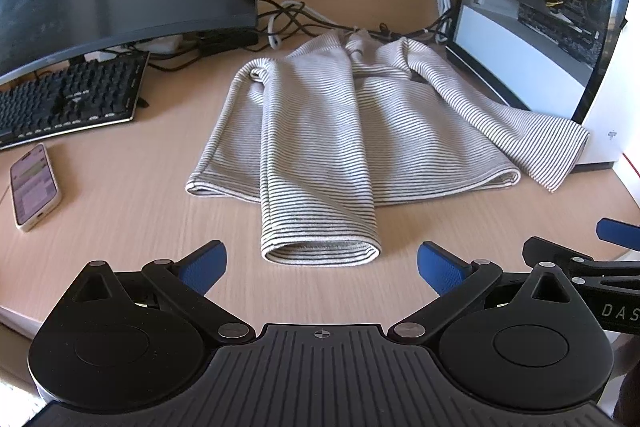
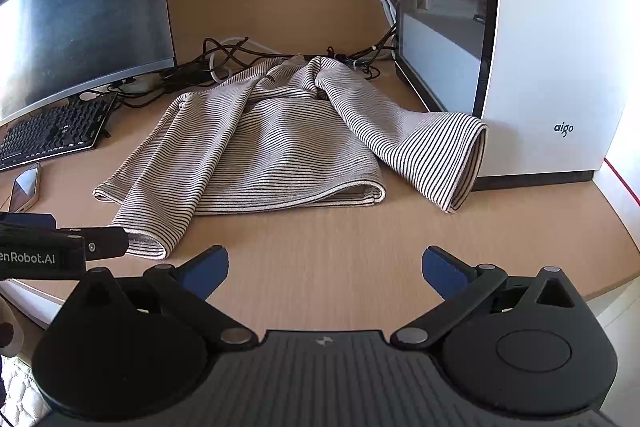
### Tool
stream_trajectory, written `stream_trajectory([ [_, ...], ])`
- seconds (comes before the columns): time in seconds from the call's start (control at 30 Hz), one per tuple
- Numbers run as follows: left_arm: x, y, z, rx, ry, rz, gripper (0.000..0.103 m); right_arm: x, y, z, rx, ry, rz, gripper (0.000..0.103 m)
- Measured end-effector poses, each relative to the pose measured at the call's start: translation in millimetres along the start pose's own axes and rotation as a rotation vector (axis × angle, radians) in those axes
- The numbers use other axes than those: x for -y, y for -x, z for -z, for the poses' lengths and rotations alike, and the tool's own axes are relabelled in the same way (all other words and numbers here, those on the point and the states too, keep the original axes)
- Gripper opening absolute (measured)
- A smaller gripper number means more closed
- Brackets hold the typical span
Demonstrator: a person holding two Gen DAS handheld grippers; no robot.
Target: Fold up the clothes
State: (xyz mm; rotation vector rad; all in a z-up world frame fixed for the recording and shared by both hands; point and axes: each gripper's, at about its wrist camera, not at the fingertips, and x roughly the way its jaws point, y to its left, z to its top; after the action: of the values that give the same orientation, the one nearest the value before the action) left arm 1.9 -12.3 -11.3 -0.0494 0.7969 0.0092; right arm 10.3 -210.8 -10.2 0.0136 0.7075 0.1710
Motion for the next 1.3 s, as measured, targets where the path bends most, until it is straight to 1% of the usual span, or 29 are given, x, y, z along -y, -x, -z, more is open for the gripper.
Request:
stream_trajectory([
  [1.3, -1, -9, -3, -0.025, 0.004, -0.004, 0.103, -1, -10, -4, -0.031, -0.005, -0.006, 0.103],
])
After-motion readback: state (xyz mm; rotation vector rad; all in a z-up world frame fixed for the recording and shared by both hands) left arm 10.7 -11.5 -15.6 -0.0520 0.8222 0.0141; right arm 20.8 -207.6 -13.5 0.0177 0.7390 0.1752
